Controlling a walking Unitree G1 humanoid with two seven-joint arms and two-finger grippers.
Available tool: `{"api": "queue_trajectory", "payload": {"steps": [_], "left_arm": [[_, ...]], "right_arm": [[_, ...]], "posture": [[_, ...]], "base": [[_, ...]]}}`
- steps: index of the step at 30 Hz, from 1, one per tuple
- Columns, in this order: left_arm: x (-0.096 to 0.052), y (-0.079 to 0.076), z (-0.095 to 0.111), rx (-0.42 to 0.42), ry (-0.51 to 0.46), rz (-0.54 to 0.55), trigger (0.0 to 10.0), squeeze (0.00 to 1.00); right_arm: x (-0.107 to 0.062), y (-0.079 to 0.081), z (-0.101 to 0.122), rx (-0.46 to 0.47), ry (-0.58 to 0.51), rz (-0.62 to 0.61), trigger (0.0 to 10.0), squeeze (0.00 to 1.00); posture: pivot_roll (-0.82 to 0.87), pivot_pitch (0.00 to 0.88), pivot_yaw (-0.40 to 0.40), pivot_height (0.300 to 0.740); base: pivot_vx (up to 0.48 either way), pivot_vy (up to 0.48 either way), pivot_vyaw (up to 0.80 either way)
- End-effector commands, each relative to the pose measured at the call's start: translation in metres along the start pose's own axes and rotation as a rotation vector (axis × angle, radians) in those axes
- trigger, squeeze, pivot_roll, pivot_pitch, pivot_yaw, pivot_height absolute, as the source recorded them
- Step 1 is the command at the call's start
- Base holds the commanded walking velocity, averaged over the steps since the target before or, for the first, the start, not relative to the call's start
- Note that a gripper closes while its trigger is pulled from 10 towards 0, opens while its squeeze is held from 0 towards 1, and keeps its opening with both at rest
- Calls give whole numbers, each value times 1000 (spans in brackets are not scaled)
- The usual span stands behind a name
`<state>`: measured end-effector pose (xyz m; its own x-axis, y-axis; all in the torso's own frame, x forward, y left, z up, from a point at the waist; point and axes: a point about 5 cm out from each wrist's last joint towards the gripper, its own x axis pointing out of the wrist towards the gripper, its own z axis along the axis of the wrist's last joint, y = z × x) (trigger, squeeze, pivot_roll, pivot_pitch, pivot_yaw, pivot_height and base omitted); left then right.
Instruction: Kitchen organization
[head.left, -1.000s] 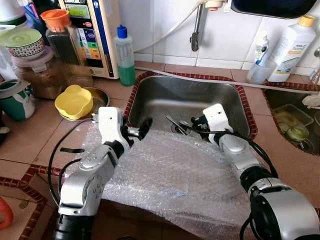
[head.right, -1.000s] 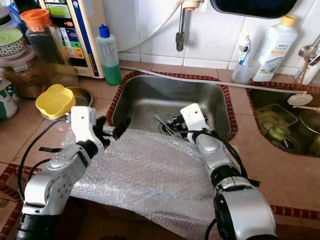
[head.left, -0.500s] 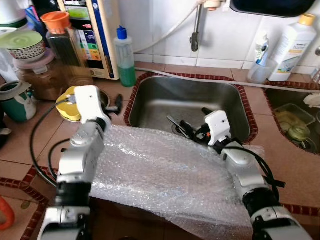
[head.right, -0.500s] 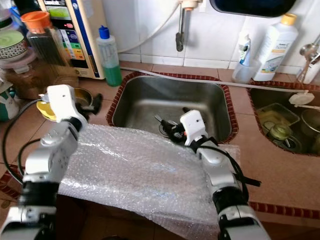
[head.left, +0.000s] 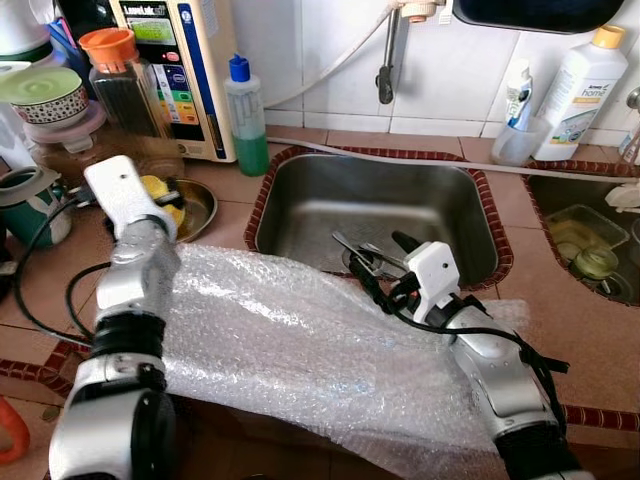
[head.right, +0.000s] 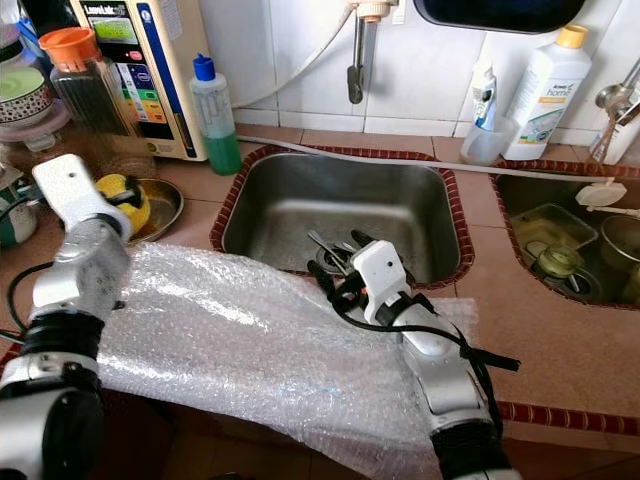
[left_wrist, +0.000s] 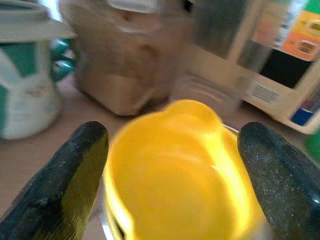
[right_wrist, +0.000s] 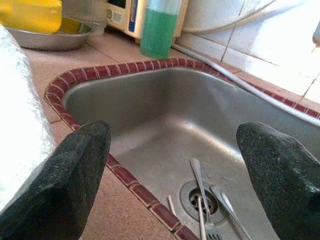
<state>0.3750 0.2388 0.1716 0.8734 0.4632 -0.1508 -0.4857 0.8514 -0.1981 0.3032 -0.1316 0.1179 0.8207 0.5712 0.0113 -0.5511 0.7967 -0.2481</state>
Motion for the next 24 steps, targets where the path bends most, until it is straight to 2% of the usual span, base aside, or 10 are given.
{"api": "queue_trajectory", "payload": {"steps": [1,5,6,8,9,10,14,24], "left_arm": [[4,5,12,10,-46,53,10000,0],[8,11,12,8,-46,88,10000,0],[10,13,7,-3,-5,97,10000,0],[11,13,2,-29,40,96,10000,0],[12,12,0,-40,58,95,10000,0],[12,12,0,-40,58,95,10000,0],[12,8,-3,-53,79,72,10000,0],[13,4,-5,-80,105,61,10000,0]], "right_arm": [[0,7,1,-3,18,27,10000,1000],[-1,10,3,2,32,30,10000,1000],[-1,11,5,7,32,43,10000,949],[-2,15,9,23,17,90,10000,208],[-3,19,11,32,10,126,10000,0],[-3,19,11,32,10,126,10000,0],[-11,34,20,75,-12,291,10000,0],[-14,40,39,174,-75,349,10000,0]], "posture": [[68,16,95,740],[70,16,95,740],[70,16,95,740],[73,16,94,740],[73,16,94,740],[73,16,94,740],[70,17,93,740],[63,15,95,740]], "base": [[0,0,0],[0,0,0],[0,0,0],[0,0,0],[0,0,0],[0,0,0],[0,0,0],[0,0,0]]}}
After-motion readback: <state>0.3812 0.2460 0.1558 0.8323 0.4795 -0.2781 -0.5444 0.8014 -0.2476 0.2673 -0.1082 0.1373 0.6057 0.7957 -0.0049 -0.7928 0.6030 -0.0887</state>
